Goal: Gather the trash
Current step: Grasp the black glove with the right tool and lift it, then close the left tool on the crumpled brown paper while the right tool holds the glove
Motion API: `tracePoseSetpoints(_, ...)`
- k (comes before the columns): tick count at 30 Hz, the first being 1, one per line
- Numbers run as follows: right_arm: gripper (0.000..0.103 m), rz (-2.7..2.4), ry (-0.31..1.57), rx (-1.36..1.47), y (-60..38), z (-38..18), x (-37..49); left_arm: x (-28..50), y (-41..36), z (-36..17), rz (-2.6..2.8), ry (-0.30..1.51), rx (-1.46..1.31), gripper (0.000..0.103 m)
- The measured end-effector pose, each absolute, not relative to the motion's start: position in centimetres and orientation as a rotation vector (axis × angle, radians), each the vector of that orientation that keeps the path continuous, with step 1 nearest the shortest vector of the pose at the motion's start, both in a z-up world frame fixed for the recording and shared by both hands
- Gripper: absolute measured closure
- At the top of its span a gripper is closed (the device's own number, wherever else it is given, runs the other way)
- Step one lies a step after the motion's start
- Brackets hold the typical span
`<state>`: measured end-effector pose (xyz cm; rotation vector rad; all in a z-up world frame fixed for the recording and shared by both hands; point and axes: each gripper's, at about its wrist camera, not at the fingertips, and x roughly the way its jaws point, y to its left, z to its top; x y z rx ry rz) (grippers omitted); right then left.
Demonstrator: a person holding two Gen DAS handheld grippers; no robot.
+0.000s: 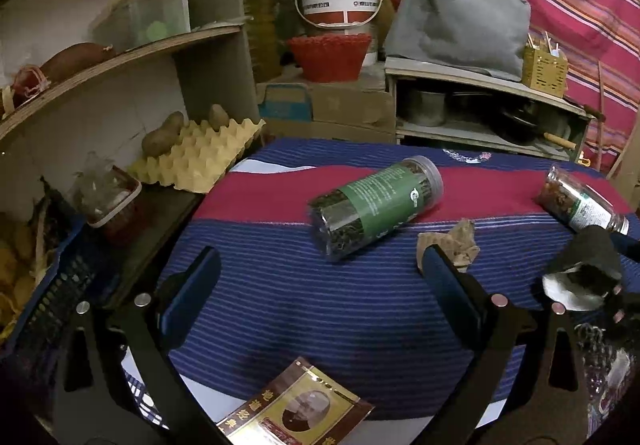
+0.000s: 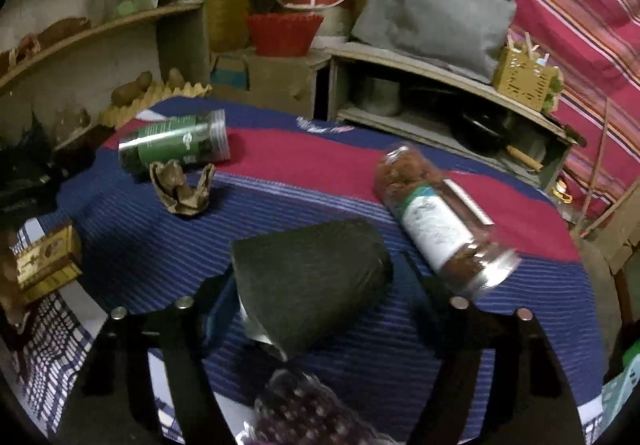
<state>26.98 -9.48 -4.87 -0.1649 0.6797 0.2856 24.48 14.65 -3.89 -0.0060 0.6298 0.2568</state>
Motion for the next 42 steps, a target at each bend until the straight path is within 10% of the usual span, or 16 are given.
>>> tracePoseSetpoints(2, 0.073, 0.281, 0.703, -0.141, -10.4, -4.9, 27.0, 24.5, 14.6, -3.9, 0.258, 0.629, -0.003, 0.006)
tracePoseSetpoints(8, 0.084, 0.263, 0.723, -0.108, -12.2, -5.5, 26.6, 24.2, 13.5, -4.0, 0.232, 0.622, 0.016, 0.006)
tracePoseSetpoints(42, 0.087, 0.142, 0.602, -0.034, -21.1, -3.3, 24.7, 28.8, 9.1, -7.2, 0.154, 0.744, 0.040, 0.006)
